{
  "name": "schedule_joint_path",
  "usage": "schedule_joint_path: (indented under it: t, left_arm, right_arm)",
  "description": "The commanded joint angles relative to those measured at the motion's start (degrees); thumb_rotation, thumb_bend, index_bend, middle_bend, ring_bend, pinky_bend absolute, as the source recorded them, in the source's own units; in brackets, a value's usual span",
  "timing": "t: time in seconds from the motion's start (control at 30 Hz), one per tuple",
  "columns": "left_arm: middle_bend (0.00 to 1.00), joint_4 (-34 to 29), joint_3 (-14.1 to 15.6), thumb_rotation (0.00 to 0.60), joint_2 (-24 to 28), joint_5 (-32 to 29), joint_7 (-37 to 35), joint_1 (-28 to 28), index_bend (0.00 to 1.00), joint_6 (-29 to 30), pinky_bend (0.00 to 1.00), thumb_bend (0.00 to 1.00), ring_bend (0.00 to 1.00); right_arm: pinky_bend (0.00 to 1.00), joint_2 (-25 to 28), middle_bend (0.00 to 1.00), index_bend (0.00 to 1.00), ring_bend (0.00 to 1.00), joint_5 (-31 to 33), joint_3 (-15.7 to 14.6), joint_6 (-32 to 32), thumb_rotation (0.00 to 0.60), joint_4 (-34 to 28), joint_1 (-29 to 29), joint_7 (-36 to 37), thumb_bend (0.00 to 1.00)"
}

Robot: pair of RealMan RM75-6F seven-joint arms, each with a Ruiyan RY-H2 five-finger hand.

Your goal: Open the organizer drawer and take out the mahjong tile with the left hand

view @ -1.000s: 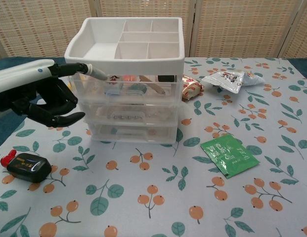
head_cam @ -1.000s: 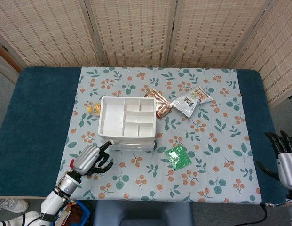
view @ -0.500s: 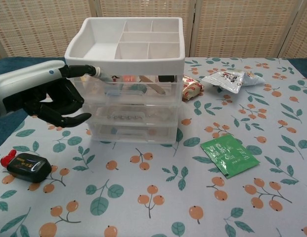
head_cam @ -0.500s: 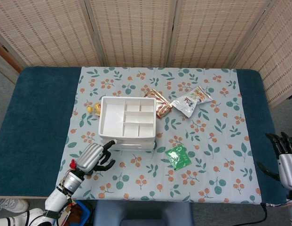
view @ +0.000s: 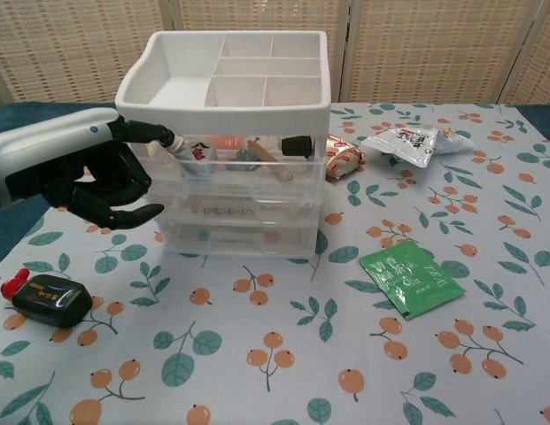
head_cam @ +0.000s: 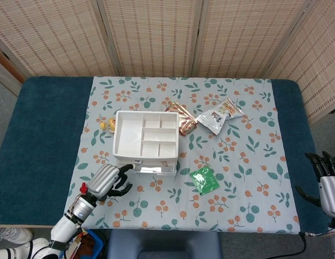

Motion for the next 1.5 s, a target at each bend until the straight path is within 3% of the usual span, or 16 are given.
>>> schedule_joint_path:
  t: [0.03,0.97,1.5]
  left_arm:
    - [0.88,-0.4,0.4,0.600,0.4,0.5,-0.2,0.2,0.33,0.2,1.00,0.38,0.94]
    - [0.88,-5.8,5.1,0.600,3.9,4.2,-1.0,3.0,0.33,2.4,1.00,0.38,0.94]
    - [0.88,-7.4,5.6,0.600,4.0,5.0,0.0,4.0,0.33,3.3,1.00,0.38,0.94]
  right_arm:
    - [0.15,0.0,0.16,0.11,0.09,0.0,0.0,0.1,0.600,-0.1,0.0,-0.1,0.19]
    - [0.15,-0.3,0.16,0.11,0.09,-0.3,0.0,0.2,0.600,0.2,0.0,0.4,0.19]
    - [0.15,-0.3,0.16,0.11,0.09,-0.2,0.0,0.1,0.600,0.5,0.0,0.6,0.19]
